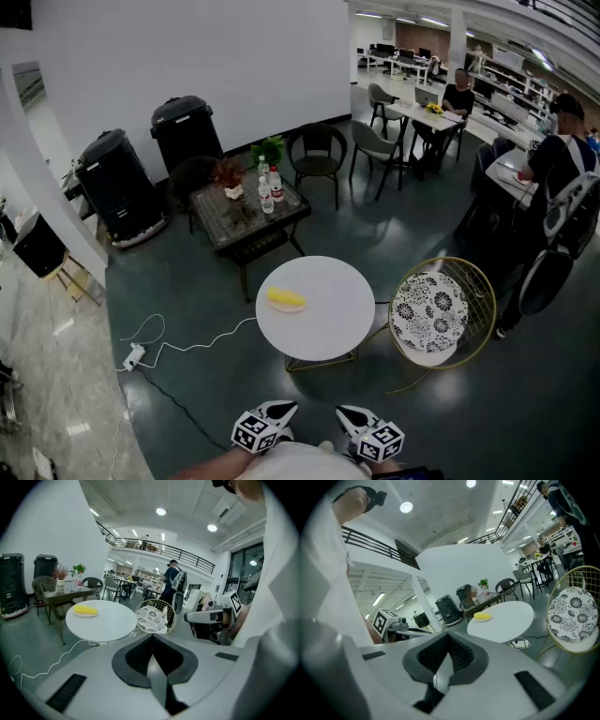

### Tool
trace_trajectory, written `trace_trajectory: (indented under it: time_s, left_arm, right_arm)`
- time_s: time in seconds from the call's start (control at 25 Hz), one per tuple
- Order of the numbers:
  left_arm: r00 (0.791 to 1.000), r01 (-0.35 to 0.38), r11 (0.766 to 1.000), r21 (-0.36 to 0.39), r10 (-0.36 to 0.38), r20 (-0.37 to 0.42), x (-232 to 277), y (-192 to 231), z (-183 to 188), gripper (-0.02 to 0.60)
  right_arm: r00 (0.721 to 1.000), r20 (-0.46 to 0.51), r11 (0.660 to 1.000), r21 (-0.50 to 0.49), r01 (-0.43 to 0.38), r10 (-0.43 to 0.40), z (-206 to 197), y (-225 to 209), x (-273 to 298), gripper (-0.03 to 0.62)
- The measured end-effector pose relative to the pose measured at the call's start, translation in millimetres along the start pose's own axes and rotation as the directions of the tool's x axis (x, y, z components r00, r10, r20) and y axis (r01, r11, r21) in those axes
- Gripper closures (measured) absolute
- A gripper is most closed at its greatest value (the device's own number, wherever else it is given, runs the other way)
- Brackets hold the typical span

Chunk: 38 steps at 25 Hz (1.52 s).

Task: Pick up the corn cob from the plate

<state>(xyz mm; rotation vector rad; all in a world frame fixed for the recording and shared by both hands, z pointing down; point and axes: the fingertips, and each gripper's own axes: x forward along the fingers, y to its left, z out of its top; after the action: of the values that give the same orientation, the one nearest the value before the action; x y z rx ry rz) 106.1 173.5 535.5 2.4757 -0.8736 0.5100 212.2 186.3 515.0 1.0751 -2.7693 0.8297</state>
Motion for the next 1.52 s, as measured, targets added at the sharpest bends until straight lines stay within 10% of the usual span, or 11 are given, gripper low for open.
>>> trace_trajectory:
  time_s: [1.52]
  left_arm:
    - [0.986, -0.108, 0.993, -0.037, 0.112, 0.125, -110, 48, -11, 0.574]
  right_arm:
    - [0.999, 0.028, 0.999, -0.045, -0.029, 0.03, 16, 84, 63, 0.586]
